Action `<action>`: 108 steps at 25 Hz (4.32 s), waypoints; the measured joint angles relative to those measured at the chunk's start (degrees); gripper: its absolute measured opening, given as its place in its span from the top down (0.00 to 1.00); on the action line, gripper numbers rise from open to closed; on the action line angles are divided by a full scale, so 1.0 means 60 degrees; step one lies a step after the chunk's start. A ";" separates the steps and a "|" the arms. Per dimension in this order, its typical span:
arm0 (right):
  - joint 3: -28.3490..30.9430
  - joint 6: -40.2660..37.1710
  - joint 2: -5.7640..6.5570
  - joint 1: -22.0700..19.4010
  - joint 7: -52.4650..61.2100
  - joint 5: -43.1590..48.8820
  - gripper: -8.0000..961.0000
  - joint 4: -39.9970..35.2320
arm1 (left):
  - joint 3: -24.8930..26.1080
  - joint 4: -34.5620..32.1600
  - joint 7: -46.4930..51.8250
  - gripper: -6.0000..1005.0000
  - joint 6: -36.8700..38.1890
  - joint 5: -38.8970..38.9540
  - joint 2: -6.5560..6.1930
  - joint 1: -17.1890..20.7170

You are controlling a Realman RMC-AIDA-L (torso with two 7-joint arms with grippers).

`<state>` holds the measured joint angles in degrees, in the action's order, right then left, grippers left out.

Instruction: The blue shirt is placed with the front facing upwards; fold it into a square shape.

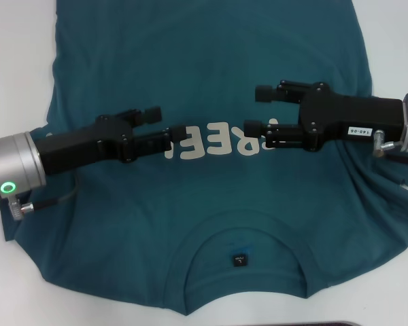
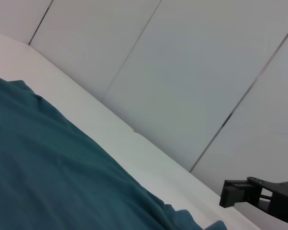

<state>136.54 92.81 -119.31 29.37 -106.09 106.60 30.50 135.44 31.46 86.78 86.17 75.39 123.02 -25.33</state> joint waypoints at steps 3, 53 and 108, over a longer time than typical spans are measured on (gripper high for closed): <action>0.0004 0.0000 0.0007 -0.0001 0.0044 0.0000 0.13 0.0000 | -0.0040 0.0006 0.0004 0.13 0.0086 -0.0036 -0.0029 -0.0005; 0.0181 -0.0285 0.0023 0.0118 0.0060 -0.0135 0.14 0.0030 | 0.1873 0.0720 0.2755 0.13 0.0609 -0.2395 -0.2336 0.1359; 0.0181 -0.0279 0.0040 0.0116 0.0187 -0.0245 0.14 0.0030 | 0.2375 0.1585 0.3025 0.69 0.0201 -0.3986 -0.1813 0.1260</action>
<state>137.63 91.14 -119.07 30.06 -104.97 105.13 30.68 149.69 40.97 104.93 87.37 51.47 112.14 -17.77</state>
